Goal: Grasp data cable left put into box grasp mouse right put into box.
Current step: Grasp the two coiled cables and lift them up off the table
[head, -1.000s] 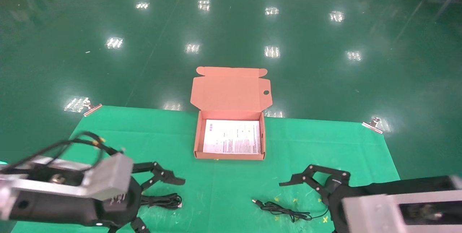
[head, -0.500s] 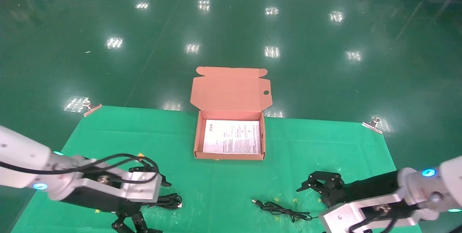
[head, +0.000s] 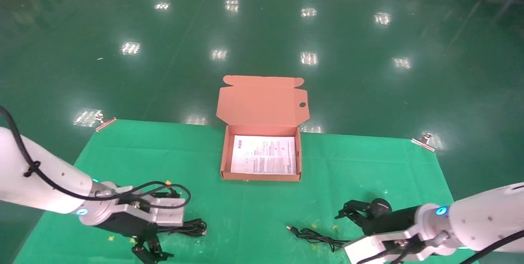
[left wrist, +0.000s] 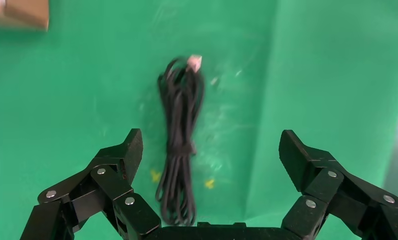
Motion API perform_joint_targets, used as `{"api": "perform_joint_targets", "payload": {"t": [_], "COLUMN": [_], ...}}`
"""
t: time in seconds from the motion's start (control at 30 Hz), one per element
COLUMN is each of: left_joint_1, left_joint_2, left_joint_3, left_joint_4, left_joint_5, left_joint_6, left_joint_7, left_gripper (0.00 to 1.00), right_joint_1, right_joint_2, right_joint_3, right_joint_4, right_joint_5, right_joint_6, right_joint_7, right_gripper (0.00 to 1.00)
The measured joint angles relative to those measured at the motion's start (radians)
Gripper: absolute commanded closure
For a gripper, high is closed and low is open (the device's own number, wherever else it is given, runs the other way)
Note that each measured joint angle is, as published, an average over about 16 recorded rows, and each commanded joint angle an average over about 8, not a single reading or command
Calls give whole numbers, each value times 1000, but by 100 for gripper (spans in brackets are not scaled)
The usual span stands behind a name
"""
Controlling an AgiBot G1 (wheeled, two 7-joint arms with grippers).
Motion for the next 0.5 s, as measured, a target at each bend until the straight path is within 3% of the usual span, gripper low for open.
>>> {"api": "perform_joint_targets", "payload": {"t": [0.5], "left_joint_1": [-38], "left_joint_2": [114], "left_joint_3": [-8], "left_joint_4": [380], "left_joint_5": [13], "left_joint_6": [-114], "left_joint_7": [79], "left_gripper": [0], "right_joint_1": [-56], "right_joint_2": [-122], "right_joint_3": [-41], "right_joint_4": [-61], "right_joint_5": [-182], "right_joint_6": [115], "right_joint_7": [155], "right_gripper": [0]}}
